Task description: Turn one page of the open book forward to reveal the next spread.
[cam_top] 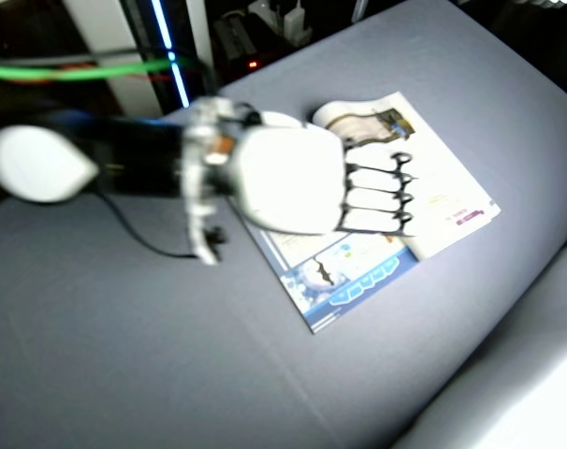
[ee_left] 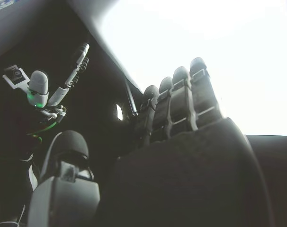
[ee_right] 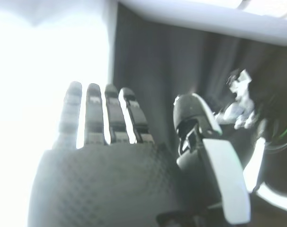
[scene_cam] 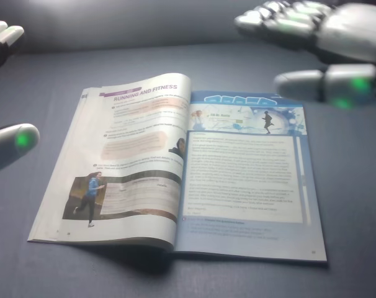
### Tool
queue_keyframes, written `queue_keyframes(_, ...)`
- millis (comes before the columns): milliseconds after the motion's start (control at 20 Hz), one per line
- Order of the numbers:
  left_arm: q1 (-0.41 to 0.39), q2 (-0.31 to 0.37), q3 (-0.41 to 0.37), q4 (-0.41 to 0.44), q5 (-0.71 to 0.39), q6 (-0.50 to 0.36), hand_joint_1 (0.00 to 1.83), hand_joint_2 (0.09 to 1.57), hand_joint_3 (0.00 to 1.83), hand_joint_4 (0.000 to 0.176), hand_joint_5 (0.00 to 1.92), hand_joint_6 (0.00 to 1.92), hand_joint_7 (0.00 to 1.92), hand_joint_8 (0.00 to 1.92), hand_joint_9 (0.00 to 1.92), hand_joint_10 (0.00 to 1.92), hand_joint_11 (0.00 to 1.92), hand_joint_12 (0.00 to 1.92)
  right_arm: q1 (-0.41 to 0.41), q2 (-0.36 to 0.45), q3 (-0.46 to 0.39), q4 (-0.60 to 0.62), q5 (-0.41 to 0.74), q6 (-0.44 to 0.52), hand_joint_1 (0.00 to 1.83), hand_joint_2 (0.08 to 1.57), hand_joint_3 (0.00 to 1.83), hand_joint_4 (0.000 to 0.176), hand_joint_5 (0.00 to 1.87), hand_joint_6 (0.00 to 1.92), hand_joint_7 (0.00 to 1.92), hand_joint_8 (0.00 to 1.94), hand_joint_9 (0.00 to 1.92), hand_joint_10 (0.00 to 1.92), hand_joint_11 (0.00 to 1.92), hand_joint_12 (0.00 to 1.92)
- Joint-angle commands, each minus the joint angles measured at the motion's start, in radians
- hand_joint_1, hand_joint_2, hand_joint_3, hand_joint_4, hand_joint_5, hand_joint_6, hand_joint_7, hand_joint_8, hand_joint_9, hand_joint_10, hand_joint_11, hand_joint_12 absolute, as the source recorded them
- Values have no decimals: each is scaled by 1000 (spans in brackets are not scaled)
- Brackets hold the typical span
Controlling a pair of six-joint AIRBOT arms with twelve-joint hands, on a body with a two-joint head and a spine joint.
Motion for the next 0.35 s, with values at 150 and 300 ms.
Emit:
queue_keyframes(150,-6,-10,3,-17,-123,-1,0,1245,0,0,44,11,31,10,0,0,0,0,-188,142,-101,283,337,7,0,1528,0,0,15,3,3,1,0,0,0,0)
queue_keyframes(300,4,-14,-4,-17,-156,-13,0,1243,0,0,57,12,30,7,0,0,0,0,-357,240,-207,447,538,7,0,1509,0,0,14,1,3,1,0,0,0,0)
